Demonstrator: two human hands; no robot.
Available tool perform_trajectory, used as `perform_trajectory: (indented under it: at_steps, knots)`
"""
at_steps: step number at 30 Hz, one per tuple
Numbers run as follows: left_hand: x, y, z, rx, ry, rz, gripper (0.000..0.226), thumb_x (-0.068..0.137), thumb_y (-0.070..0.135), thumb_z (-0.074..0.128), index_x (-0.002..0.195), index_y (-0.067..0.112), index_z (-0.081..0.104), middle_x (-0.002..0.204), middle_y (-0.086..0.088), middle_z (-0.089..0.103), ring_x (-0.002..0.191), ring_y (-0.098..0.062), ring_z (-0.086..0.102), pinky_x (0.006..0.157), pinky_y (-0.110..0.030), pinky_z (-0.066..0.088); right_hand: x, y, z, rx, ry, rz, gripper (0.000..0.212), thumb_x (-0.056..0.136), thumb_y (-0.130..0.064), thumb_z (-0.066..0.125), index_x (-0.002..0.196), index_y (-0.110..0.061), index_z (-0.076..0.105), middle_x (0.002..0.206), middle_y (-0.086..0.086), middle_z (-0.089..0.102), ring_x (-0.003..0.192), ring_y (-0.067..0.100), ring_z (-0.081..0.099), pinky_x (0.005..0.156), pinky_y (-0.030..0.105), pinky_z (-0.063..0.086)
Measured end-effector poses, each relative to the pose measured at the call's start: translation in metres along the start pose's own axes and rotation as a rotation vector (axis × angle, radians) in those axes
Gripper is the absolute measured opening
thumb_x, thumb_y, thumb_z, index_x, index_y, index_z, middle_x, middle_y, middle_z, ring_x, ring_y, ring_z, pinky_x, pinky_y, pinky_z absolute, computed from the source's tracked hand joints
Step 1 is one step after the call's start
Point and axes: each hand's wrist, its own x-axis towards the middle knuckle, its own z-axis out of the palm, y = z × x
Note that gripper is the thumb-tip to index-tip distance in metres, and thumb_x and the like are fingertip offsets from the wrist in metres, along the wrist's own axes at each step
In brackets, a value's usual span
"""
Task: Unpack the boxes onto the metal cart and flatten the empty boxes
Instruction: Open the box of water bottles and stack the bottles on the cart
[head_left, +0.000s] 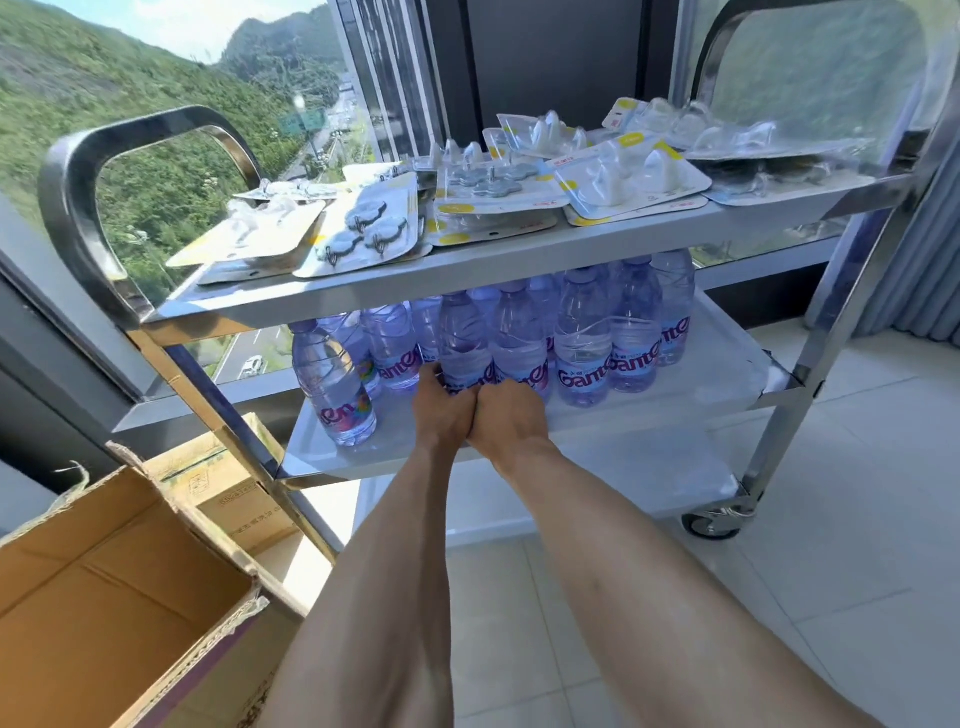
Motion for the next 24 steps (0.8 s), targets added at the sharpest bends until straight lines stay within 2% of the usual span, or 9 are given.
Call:
perform_trajectory:
  at_steps: [3,6,9,11,15,18,20,22,24]
  knots:
    - [0.000,0.001,0.000,0.029,-0.006,0.006,0.049,0.061,0.028,0.052,0.107,0.011,0.053,0.099,-0.005,0.063,0.092,-0.024,0.057,0.078,-0.027,0.039,0.000,-0.001,0.002,0.001,0.019,-0.010,0.021,0.088,-0.021,0.053,0.096,-0.016,0.072,0.099,0.006,0.073,0.095,0.027,0.067,0.076,0.030,0.049]
    - [0.005,-0.003,-0.003,0.122,-0.005,0.036,0.049,0.067,0.039,0.067,0.105,0.008,0.061,0.098,-0.007,0.068,0.094,-0.026,0.061,0.076,-0.027,0.042,0.000,0.000,0.004,0.015,0.026,0.016,0.021,0.086,-0.022,0.056,0.099,-0.014,0.069,0.099,0.008,0.072,0.096,0.028,0.066,0.076,0.032,0.050]
    - [0.009,-0.008,-0.003,0.169,0.011,0.028,0.052,0.074,0.035,0.078,0.115,0.010,0.058,0.106,-0.006,0.069,0.098,-0.024,0.063,0.081,-0.028,0.044,0.000,0.001,0.005,0.018,0.026,0.029,0.021,0.084,-0.023,0.057,0.100,-0.014,0.068,0.098,0.009,0.071,0.095,0.029,0.066,0.076,0.032,0.051]
    - [0.008,-0.008,-0.005,0.139,0.032,0.010,0.054,0.072,0.031,0.079,0.116,0.010,0.056,0.103,-0.003,0.067,0.098,-0.023,0.062,0.081,-0.027,0.044,-0.001,0.001,0.006,0.024,0.012,0.048,0.021,0.084,-0.025,0.057,0.097,-0.014,0.069,0.097,0.008,0.071,0.094,0.028,0.066,0.075,0.032,0.050]
    - [0.009,-0.007,-0.013,0.025,-0.062,-0.021,0.048,0.073,0.019,0.075,0.117,0.009,0.058,0.105,-0.005,0.067,0.099,-0.025,0.062,0.086,-0.033,0.048,0.000,0.013,0.000,0.196,-0.015,0.207,0.018,0.084,-0.025,0.063,0.093,-0.011,0.067,0.098,0.010,0.070,0.093,0.029,0.065,0.071,0.030,0.047]
    - [0.010,-0.006,-0.019,0.111,-0.057,0.024,0.043,0.077,0.018,0.070,0.118,0.011,0.061,0.109,-0.009,0.068,0.100,-0.028,0.062,0.088,-0.037,0.049,-0.008,0.021,-0.004,0.250,-0.010,0.231,0.013,0.081,-0.022,0.062,0.084,-0.011,0.067,0.090,0.012,0.070,0.087,0.031,0.065,0.066,0.030,0.044]
    - [0.011,-0.005,-0.022,0.146,-0.044,0.034,0.047,0.077,0.021,0.072,0.121,0.012,0.059,0.112,-0.007,0.068,0.101,-0.027,0.062,0.088,-0.036,0.049,-0.021,0.024,0.002,0.207,0.038,0.198,0.006,0.077,-0.016,0.058,0.074,-0.013,0.063,0.083,0.011,0.069,0.082,0.031,0.064,0.064,0.029,0.040]
    - [0.011,-0.001,-0.023,0.154,-0.066,0.025,0.058,0.072,0.030,0.079,0.122,0.013,0.054,0.113,-0.004,0.066,0.101,-0.025,0.062,0.090,-0.037,0.050,-0.032,0.025,0.010,0.209,0.110,0.170,0.009,0.075,-0.011,0.056,0.067,-0.016,0.053,0.077,0.009,0.067,0.079,0.031,0.062,0.064,0.028,0.034]
    - [0.011,0.003,-0.022,0.176,-0.079,0.047,0.064,0.069,0.035,0.083,0.121,0.013,0.052,0.115,-0.004,0.065,0.102,-0.025,0.062,0.089,-0.038,0.050,-0.035,0.025,0.015,0.231,0.190,0.168,0.008,0.076,-0.011,0.057,0.071,-0.015,0.054,0.079,0.009,0.066,0.083,0.030,0.060,0.065,0.029,0.035]
